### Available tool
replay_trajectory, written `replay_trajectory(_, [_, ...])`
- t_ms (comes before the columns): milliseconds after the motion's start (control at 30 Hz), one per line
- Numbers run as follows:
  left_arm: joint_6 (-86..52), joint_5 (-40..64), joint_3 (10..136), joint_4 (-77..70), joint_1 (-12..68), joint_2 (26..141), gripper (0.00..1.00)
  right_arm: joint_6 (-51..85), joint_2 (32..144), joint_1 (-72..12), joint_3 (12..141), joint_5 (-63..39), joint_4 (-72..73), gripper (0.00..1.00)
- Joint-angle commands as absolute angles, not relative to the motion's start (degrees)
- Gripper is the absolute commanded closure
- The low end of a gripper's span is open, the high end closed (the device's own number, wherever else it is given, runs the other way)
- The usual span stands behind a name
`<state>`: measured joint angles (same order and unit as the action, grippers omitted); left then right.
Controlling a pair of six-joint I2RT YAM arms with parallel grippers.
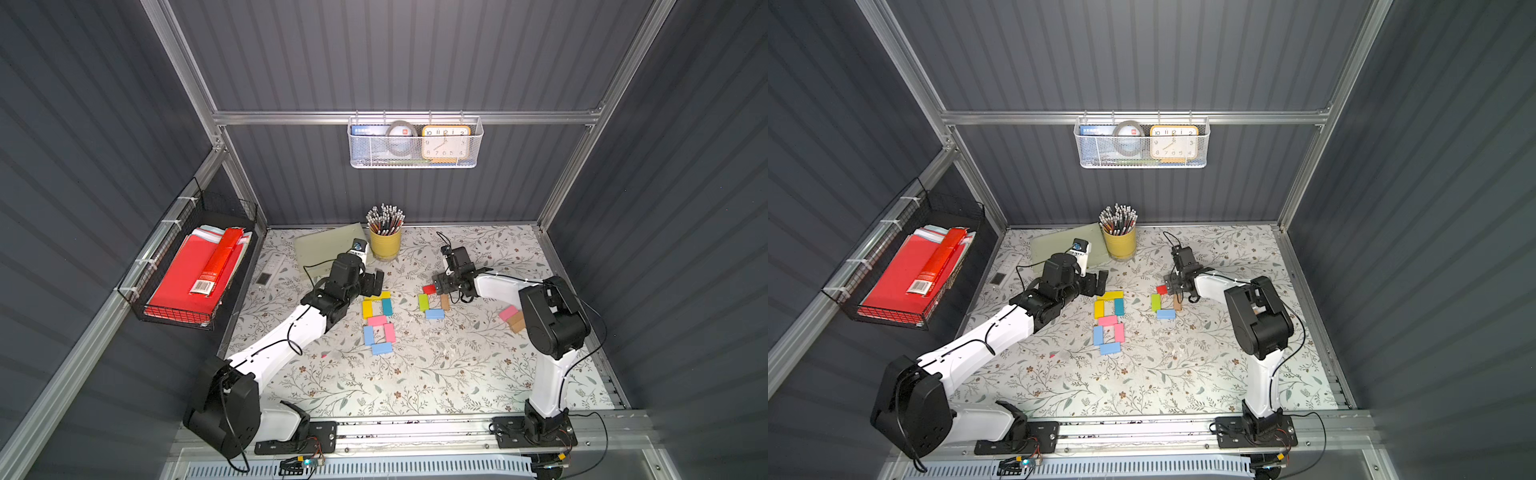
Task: Assemble the number 8 with building blocks
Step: Adjust the building block at the center of the board.
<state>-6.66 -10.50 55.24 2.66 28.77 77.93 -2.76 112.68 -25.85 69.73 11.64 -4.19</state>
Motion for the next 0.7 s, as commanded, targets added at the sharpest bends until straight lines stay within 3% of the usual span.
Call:
replay_trajectory(0, [-7.4,-10.1,54.8,2.4,28.5,78.1,0.01,-2.4,113.5,-25.7,71.0,11.4,-5.1,0.04])
replay_trajectory(667, [-7.2,-10.4,54.8,2.4,28.5,78.3,0.01,-2.8,117.0,-25.0,77.5,12.6,-10.1,0.03])
